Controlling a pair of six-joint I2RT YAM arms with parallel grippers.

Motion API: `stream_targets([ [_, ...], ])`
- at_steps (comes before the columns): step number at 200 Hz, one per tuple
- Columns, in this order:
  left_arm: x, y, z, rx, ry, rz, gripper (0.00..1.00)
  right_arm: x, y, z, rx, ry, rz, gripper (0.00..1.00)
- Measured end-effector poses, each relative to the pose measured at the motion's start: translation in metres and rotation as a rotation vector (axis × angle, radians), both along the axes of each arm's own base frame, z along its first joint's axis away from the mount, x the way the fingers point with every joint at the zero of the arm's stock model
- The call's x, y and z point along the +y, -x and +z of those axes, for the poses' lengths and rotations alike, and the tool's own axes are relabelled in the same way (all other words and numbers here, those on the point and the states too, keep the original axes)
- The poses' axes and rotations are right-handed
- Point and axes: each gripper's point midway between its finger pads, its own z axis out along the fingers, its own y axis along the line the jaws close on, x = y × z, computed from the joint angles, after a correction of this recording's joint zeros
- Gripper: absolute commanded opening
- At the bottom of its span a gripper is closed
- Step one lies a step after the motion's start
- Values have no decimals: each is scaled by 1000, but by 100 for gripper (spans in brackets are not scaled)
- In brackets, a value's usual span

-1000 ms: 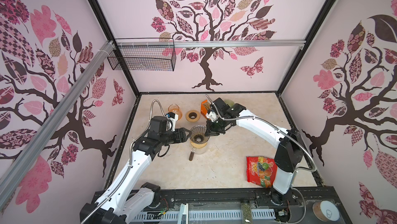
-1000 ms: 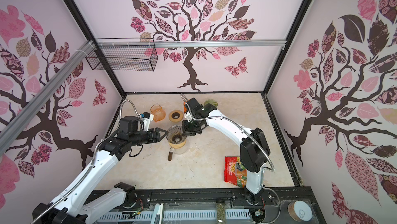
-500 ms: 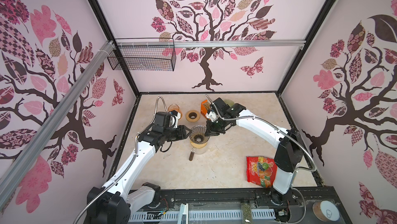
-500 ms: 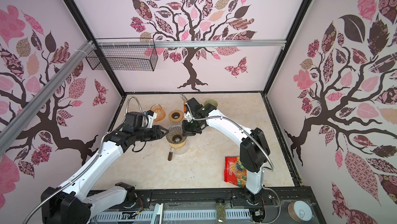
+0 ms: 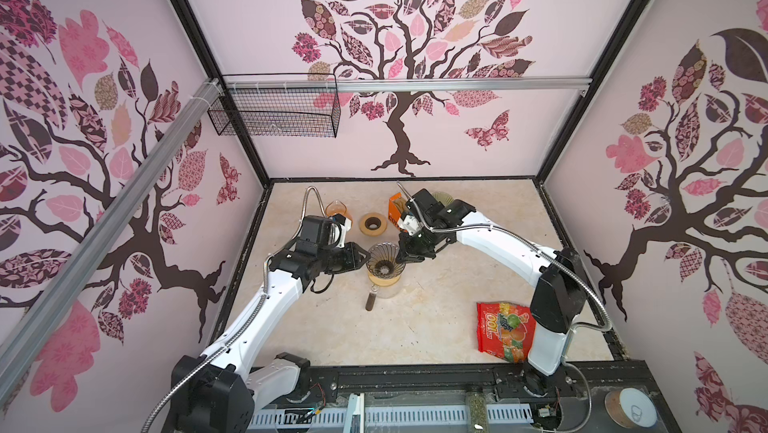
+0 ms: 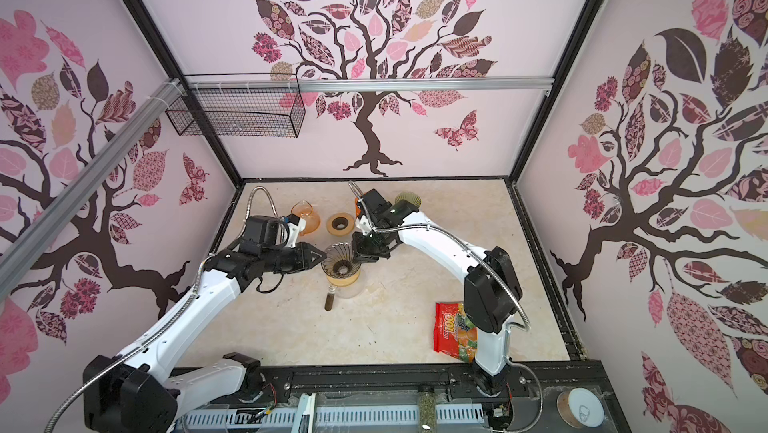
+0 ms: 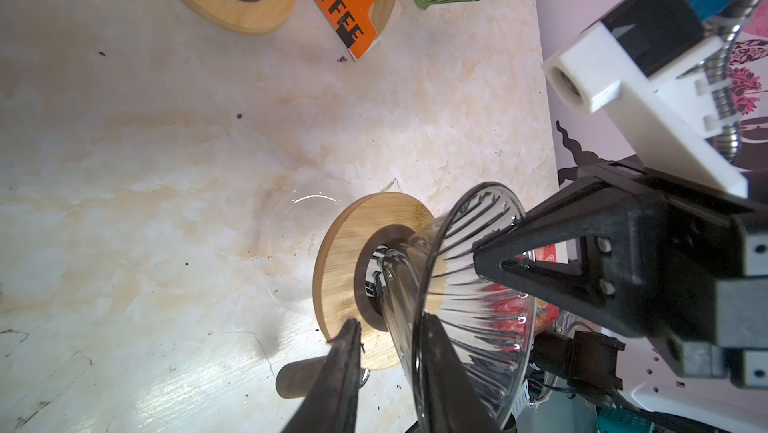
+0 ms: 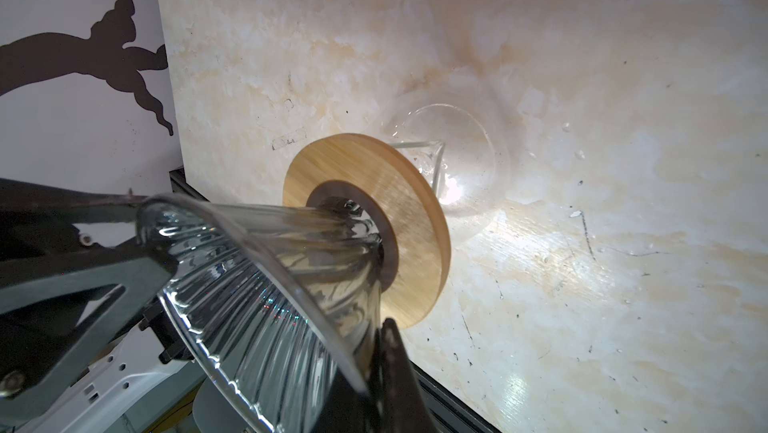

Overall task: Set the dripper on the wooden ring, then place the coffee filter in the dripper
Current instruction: 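Grip the ribbed dripper's rim with the left gripper while the right holds it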

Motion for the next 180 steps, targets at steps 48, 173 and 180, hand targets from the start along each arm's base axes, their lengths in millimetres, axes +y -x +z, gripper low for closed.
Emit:
stream_targets([
  [48, -3, 0, 0, 7, 14, -11, 15, 2, -1, 0, -1, 7, 6, 2],
  [173, -3, -1, -1, 24, 30, -16, 7, 3, -2, 1, -2, 19, 12, 3],
  [180, -3, -1, -1, 25, 30, -17, 7, 2, -2, 0, -1, 20, 11, 3],
])
